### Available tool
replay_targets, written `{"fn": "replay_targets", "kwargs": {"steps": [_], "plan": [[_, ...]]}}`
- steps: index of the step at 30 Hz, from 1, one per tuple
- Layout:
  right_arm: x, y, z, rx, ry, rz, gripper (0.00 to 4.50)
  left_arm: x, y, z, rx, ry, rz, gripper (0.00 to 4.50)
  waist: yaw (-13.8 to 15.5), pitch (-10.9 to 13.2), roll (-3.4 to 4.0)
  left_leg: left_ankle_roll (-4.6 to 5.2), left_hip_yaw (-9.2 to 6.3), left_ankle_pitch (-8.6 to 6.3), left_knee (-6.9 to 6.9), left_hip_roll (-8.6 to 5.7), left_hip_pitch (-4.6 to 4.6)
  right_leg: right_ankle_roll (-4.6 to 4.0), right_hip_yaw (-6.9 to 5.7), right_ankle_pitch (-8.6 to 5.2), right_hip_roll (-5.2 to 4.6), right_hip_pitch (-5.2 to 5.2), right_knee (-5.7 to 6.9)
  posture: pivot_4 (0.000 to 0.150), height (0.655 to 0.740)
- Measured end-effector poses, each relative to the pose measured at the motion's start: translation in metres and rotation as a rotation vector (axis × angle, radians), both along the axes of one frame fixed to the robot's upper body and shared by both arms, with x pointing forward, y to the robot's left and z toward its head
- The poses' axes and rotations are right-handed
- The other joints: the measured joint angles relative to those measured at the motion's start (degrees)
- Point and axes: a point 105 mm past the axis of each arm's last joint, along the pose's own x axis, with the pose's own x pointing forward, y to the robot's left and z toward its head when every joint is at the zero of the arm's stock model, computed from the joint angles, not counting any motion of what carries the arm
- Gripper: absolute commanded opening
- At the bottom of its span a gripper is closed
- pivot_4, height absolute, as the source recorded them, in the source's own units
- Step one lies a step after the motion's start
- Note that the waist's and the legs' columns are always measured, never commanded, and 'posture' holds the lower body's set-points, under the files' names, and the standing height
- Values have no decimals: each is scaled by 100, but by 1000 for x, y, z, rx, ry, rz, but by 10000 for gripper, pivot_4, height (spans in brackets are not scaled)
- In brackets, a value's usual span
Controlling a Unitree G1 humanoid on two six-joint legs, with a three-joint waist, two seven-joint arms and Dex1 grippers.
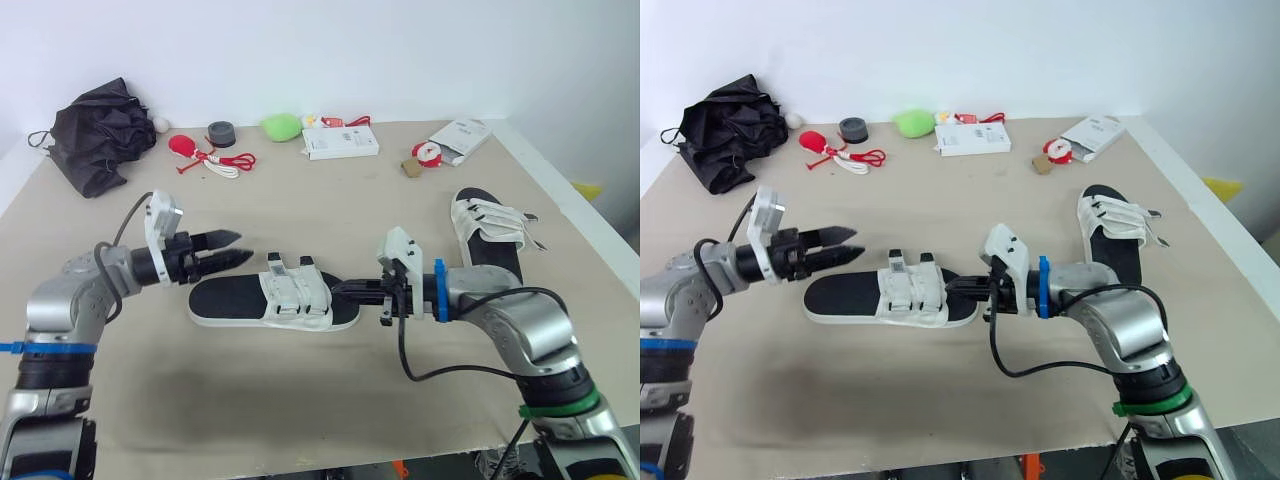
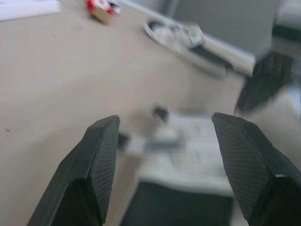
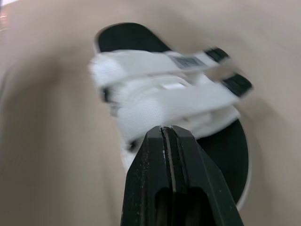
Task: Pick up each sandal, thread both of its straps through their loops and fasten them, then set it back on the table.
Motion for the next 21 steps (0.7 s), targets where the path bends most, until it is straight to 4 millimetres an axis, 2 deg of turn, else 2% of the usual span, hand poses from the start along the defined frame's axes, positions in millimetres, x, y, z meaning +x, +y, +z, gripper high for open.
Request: {"fn": "replay_targets", "kwargs": {"steps": [2,5,9,21], "plan": [[-6,-16,1,-5,14,-29,0,-14,7,-12,79,5,-38,32409,1,0,0,6,4,-7,7,-2,-18,1,2,0,-3,-19,0,1500,7400],[-20,-25,11,4,-5,-17,0,-27,8,-21,143,1,-95,32409,4,0,0,7,1,-7,13,-2,-41,3,1,1,-3,-38,1,1500,7400],[-35,-17,19,30,-30,27,0,-34,-1,-29,191,-35,-159,32409,8,0,-1,9,-2,-4,17,4,-42,8,-1,3,5,-38,1,1500,7400],[-41,-6,22,51,-52,7,0,-41,-32,-51,208,-55,-276,32409,5,0,-1,14,-1,-2,23,1,-46,13,1,7,9,-38,2,1500,7400]]}}
